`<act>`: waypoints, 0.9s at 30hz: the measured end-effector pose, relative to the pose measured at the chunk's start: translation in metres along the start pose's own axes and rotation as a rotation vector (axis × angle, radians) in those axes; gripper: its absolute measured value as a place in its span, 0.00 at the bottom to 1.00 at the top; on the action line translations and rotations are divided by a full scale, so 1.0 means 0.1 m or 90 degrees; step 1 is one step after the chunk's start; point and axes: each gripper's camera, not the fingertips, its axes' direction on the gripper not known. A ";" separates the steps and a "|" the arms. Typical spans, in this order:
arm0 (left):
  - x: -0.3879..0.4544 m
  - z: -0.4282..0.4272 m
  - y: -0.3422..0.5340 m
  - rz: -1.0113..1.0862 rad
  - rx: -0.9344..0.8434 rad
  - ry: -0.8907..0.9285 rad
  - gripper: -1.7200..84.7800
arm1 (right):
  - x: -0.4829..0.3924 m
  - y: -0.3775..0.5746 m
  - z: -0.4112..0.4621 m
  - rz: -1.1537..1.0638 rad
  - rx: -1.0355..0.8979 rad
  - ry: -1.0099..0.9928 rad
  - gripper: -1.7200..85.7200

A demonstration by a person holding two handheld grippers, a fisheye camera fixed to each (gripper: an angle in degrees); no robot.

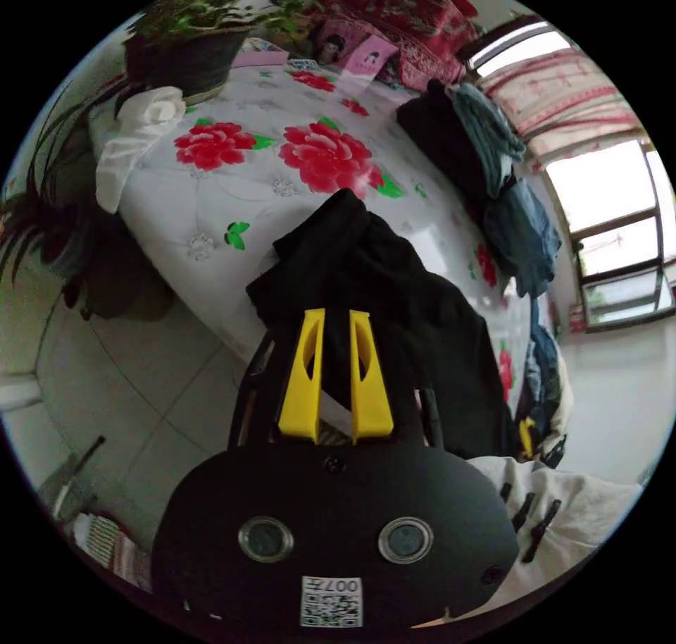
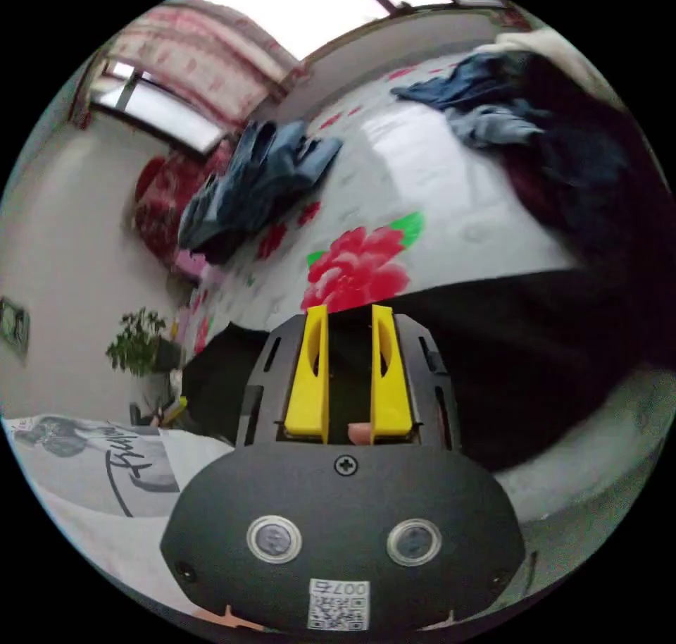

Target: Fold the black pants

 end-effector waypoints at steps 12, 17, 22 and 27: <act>-0.75 -0.07 0.26 -0.152 0.044 0.097 0.14 | 1.55 0.85 -0.49 0.328 0.180 -0.061 0.11; -0.90 -0.11 0.16 -0.152 0.053 0.116 0.15 | 1.27 0.64 -0.36 0.306 0.187 -0.074 0.07; -1.10 -0.10 0.10 -0.158 0.057 0.128 0.17 | -0.25 0.23 -0.29 -0.088 0.104 -0.065 0.05; -1.29 0.01 -0.05 -0.167 0.063 0.160 0.18 | -2.11 0.83 0.62 -0.556 -0.118 -0.112 0.04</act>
